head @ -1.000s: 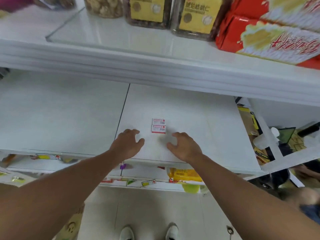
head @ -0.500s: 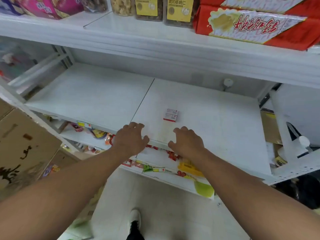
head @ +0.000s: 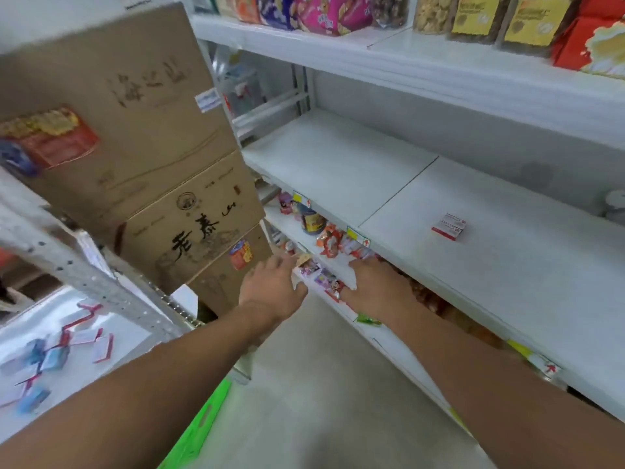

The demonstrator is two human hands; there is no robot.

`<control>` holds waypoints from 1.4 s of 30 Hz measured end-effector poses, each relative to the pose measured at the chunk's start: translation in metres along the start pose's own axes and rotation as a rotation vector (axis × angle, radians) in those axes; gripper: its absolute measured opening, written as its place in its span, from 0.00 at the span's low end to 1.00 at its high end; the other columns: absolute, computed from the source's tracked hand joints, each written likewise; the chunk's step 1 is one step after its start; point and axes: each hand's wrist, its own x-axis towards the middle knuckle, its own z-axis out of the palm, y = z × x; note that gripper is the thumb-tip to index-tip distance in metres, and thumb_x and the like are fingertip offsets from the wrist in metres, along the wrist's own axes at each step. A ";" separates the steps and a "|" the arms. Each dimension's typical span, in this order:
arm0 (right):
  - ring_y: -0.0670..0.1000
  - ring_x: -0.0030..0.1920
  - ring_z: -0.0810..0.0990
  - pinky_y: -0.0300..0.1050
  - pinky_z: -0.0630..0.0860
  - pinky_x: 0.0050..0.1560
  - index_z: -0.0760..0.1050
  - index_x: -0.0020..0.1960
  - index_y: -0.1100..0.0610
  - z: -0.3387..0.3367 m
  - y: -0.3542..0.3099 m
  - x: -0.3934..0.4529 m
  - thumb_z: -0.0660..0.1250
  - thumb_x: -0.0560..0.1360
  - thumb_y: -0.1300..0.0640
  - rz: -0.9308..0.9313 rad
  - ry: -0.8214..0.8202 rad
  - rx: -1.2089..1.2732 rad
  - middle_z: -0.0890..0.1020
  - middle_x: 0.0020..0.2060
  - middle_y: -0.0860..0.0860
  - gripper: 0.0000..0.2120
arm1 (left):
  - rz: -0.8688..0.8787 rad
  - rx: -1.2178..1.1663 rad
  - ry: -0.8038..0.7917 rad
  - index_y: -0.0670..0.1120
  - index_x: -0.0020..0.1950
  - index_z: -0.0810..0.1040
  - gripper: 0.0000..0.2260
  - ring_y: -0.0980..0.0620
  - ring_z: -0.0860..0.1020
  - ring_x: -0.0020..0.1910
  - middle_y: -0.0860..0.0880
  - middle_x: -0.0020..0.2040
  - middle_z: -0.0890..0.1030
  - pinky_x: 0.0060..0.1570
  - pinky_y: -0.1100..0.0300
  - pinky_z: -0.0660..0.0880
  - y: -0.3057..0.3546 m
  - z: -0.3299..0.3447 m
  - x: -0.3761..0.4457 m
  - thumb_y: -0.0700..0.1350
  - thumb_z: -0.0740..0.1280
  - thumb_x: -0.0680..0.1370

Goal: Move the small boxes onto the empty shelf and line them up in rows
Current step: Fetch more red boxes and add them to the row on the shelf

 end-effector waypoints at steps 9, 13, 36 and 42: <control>0.57 0.61 0.81 0.52 0.80 0.56 0.75 0.70 0.51 0.049 -0.171 -0.036 0.65 0.78 0.42 -0.290 -0.068 -0.099 0.80 0.64 0.51 0.23 | -0.287 -0.122 0.086 0.54 0.76 0.72 0.26 0.40 0.75 0.70 0.46 0.73 0.75 0.68 0.44 0.74 -0.165 0.005 -0.128 0.62 0.63 0.80; 0.59 0.64 0.78 0.55 0.80 0.58 0.73 0.72 0.50 0.089 -0.264 -0.064 0.64 0.77 0.41 -0.423 -0.155 -0.156 0.78 0.63 0.54 0.27 | -0.426 -0.149 0.116 0.53 0.78 0.71 0.27 0.40 0.75 0.70 0.46 0.74 0.75 0.66 0.45 0.75 -0.249 0.009 -0.209 0.61 0.62 0.80; 0.55 0.63 0.77 0.58 0.80 0.58 0.72 0.72 0.46 0.221 -0.526 -0.116 0.66 0.75 0.39 -0.823 -0.282 -0.346 0.77 0.61 0.50 0.27 | -0.783 -0.224 0.120 0.56 0.80 0.67 0.28 0.44 0.73 0.72 0.49 0.78 0.72 0.65 0.42 0.77 -0.464 0.049 -0.372 0.62 0.62 0.81; 0.57 0.65 0.76 0.56 0.79 0.59 0.71 0.74 0.47 0.240 -0.528 -0.045 0.66 0.76 0.40 -0.841 -0.333 -0.336 0.77 0.64 0.51 0.27 | -0.825 -0.232 0.051 0.57 0.81 0.66 0.29 0.44 0.72 0.74 0.49 0.79 0.71 0.67 0.42 0.76 -0.482 0.050 -0.317 0.61 0.65 0.82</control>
